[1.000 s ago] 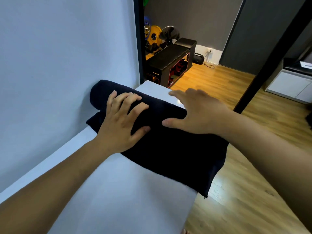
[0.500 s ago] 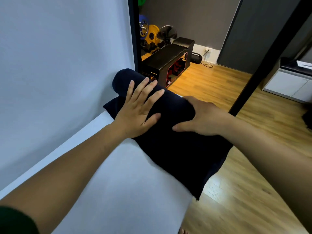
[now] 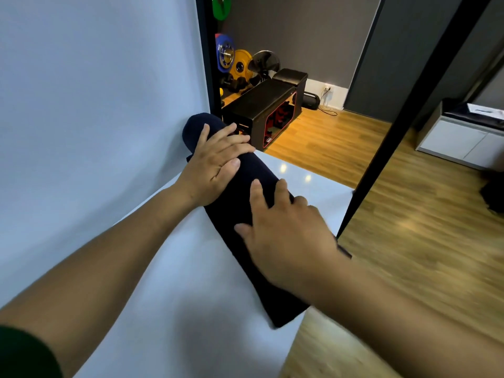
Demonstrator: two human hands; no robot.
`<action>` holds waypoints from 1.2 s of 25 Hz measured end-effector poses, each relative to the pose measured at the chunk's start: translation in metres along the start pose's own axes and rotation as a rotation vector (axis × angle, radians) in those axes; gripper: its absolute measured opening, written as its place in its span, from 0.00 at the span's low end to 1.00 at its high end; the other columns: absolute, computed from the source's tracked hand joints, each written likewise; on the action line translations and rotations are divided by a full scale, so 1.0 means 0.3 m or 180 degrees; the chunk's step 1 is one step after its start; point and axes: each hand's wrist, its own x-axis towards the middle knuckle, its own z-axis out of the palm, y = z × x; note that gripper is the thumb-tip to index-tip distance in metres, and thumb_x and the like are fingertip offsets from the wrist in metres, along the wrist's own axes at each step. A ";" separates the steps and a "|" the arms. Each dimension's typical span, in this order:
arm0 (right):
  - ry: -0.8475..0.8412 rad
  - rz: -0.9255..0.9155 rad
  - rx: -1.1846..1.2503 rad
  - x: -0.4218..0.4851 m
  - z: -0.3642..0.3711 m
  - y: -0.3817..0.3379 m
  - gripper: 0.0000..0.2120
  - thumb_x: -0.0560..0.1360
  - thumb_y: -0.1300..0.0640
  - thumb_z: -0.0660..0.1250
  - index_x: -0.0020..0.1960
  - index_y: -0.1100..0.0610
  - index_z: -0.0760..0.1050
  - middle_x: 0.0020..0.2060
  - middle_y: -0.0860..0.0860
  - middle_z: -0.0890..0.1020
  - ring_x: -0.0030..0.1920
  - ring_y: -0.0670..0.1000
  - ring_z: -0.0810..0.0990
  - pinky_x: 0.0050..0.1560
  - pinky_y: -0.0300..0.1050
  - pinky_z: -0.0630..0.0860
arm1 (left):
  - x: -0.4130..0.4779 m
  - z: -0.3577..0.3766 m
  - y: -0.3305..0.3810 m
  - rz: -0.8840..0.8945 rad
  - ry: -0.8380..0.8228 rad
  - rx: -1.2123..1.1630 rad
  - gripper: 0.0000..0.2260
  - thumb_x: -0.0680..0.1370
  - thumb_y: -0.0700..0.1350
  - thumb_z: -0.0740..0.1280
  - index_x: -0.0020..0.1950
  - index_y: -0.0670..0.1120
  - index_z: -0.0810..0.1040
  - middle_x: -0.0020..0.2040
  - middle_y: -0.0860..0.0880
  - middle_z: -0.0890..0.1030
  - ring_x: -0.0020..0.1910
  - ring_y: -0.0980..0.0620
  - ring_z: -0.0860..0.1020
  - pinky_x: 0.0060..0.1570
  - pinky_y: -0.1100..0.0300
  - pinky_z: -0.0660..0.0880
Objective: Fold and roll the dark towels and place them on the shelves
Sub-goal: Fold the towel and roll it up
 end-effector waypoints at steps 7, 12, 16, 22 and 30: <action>-0.1047 0.0298 0.2445 0.057 -0.047 0.099 0.49 0.71 0.38 0.72 0.79 0.42 0.43 0.70 0.49 0.70 0.62 0.53 0.75 0.62 0.49 0.75 | -0.026 -0.036 0.059 -0.0382 -0.0186 -0.0403 0.24 0.77 0.46 0.49 0.70 0.49 0.74 0.76 0.48 0.66 0.79 0.51 0.48 0.75 0.40 0.35; -0.0069 0.0048 0.0471 -0.012 0.043 -0.101 0.46 0.76 0.41 0.64 0.77 0.46 0.32 0.67 0.64 0.64 0.62 0.65 0.69 0.56 0.58 0.73 | -0.092 -0.130 0.142 -0.1518 -0.0365 -0.0479 0.22 0.81 0.50 0.52 0.75 0.49 0.68 0.78 0.48 0.60 0.79 0.47 0.49 0.78 0.47 0.49; -0.0240 -0.0286 -0.0513 -0.070 0.042 -0.239 0.43 0.79 0.38 0.57 0.78 0.54 0.33 0.73 0.72 0.48 0.67 0.74 0.60 0.62 0.68 0.66 | -0.137 -0.199 0.205 -0.2348 -0.0497 -0.0059 0.27 0.81 0.60 0.58 0.77 0.49 0.64 0.77 0.47 0.64 0.75 0.44 0.63 0.71 0.52 0.64; 0.0083 -0.1506 -0.0191 -0.194 0.052 -0.250 0.30 0.79 0.37 0.55 0.76 0.53 0.62 0.79 0.57 0.46 0.73 0.70 0.48 0.73 0.65 0.52 | -0.191 -0.232 0.233 -0.3498 -0.0512 -0.1215 0.30 0.69 0.70 0.67 0.63 0.52 0.75 0.56 0.52 0.82 0.52 0.49 0.81 0.52 0.51 0.79; -0.0048 -0.0523 0.3522 -0.157 0.085 -0.081 0.22 0.68 0.48 0.69 0.60 0.43 0.66 0.62 0.44 0.67 0.64 0.51 0.70 0.62 0.51 0.75 | -0.280 -0.162 0.452 -0.4216 0.0290 -0.2263 0.34 0.66 0.66 0.70 0.64 0.46 0.71 0.54 0.50 0.81 0.49 0.50 0.82 0.46 0.54 0.79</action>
